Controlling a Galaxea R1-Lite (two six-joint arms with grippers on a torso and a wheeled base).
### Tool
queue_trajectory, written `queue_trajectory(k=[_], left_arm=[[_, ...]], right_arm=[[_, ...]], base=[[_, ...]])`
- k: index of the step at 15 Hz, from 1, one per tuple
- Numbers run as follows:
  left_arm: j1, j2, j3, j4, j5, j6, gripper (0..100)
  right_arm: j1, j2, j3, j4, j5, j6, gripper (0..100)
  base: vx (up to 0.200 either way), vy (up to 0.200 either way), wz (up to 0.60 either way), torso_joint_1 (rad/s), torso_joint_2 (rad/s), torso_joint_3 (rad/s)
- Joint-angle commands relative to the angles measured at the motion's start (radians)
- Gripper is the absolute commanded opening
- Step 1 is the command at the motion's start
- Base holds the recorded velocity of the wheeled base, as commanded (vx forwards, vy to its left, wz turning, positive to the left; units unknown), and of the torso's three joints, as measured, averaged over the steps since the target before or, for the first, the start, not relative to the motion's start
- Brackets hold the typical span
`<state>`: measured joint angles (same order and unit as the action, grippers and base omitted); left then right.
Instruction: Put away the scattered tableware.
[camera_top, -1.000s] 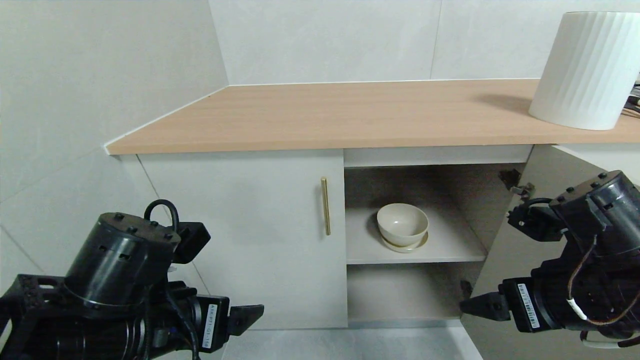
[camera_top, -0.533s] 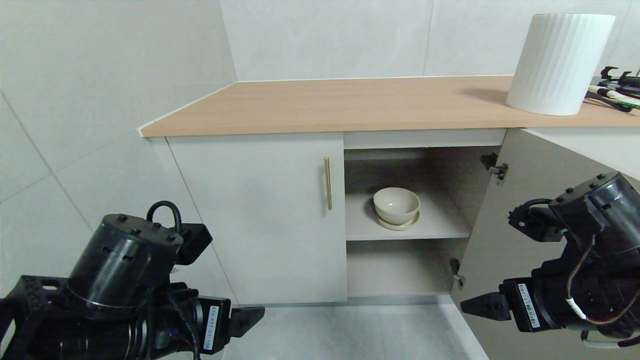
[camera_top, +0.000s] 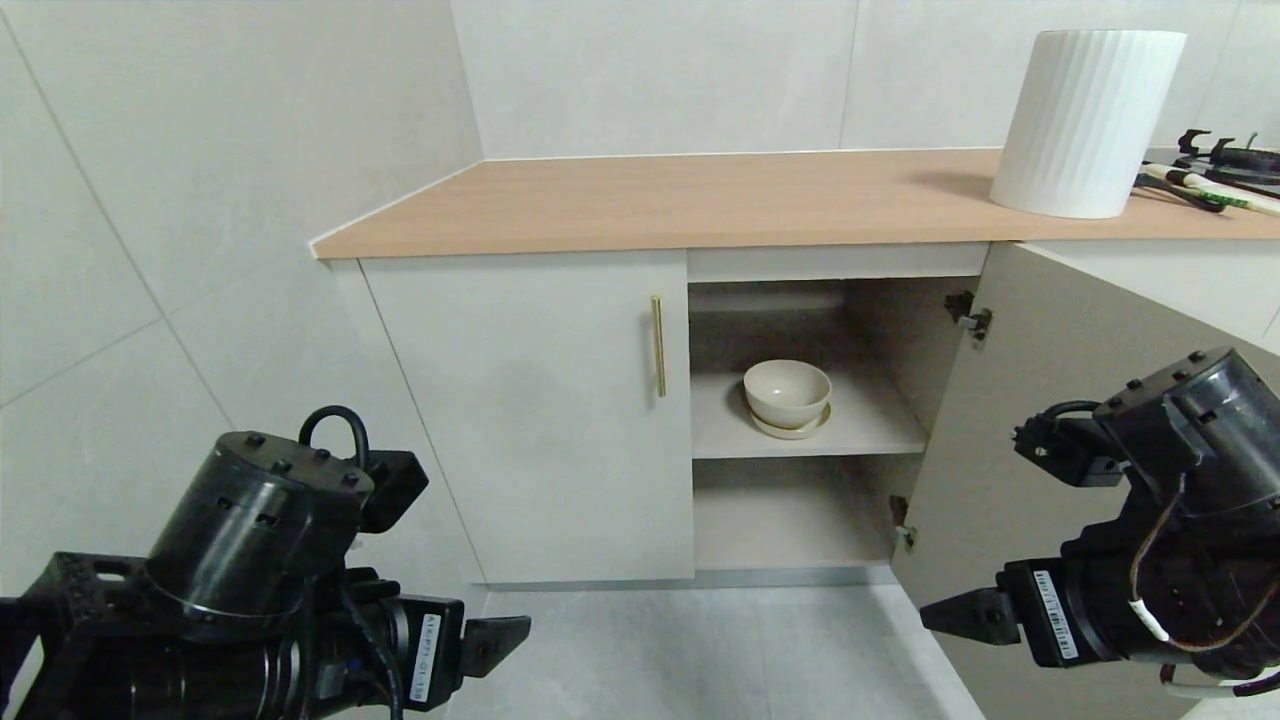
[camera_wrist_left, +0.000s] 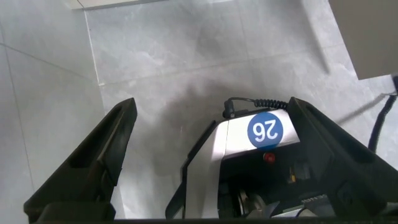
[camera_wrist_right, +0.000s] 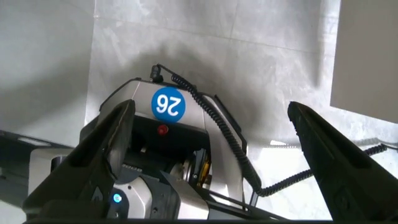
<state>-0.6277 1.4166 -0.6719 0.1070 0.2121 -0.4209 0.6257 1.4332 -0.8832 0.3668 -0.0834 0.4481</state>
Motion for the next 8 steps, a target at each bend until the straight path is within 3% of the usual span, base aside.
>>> queue_trajectory(k=[1,3,8], left_arm=[[0.000,0.007,0.000,0.000,0.003,-0.001,100],[0.000,0.007,0.000,0.000,0.003,-0.001,100],[0.000,0.007,0.006,0.002,0.004,0.004,100]], right_arm=[[0.000,0.004,0.001,0.000,-0.001,0.000,100],[0.000,0.001,0.003,0.000,-0.001,-0.012,100],[0.002,-0.007,0.009,0.007,-0.001,-0.026,100]], base=[[0.000,0.000,0.00,0.000,0.00,0.000],[0.000,0.000,0.00,0.000,0.00,0.000],[0.000,-0.200,0.00,0.004,0.00,0.003]])
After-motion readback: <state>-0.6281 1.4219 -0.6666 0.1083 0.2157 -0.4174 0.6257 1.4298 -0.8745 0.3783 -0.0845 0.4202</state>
